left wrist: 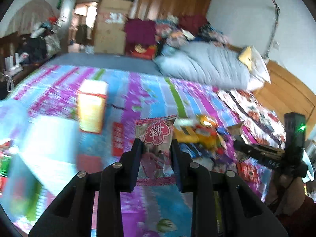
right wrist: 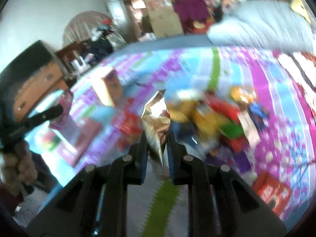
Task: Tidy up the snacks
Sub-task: 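Carry both packets over the clear plastic bowl and open both tools to drop them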
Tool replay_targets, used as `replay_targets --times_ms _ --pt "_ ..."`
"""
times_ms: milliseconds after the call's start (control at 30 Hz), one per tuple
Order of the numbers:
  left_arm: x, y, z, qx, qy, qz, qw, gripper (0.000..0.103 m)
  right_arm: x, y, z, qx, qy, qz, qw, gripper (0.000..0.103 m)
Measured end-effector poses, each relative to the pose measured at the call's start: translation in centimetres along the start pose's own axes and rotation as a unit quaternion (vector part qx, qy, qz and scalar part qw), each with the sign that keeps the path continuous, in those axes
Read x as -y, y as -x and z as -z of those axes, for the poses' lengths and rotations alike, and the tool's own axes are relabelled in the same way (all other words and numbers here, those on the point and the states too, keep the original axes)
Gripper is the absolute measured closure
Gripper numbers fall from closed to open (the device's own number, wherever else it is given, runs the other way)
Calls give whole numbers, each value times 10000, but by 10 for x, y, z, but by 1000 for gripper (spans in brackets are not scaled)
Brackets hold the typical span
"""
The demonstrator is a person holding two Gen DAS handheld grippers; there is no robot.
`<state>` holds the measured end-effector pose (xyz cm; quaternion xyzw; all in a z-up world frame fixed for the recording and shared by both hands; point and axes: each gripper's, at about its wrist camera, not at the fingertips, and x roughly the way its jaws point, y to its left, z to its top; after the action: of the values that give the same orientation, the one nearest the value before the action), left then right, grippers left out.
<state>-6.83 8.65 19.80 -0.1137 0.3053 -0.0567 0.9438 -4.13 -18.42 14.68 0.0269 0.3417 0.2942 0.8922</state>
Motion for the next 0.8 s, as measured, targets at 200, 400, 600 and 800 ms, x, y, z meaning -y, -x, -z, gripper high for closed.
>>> replay_targets --times_ms 200,400,600,800 --pt "-65 56 -29 442 403 -739 9955 73 -79 -11 -55 253 423 -674 9965 85" --pt "-146 106 -47 670 862 -1705 9793 73 -170 -49 -92 132 958 -1335 9863 85" --pt "-226 132 -46 487 1427 -2459 9575 73 -260 -103 -105 -450 1283 -1905 9722 85" --pt "-276 128 -20 -15 1732 -2677 9478 73 -323 -153 -94 -1138 1451 -2121 9597 85"
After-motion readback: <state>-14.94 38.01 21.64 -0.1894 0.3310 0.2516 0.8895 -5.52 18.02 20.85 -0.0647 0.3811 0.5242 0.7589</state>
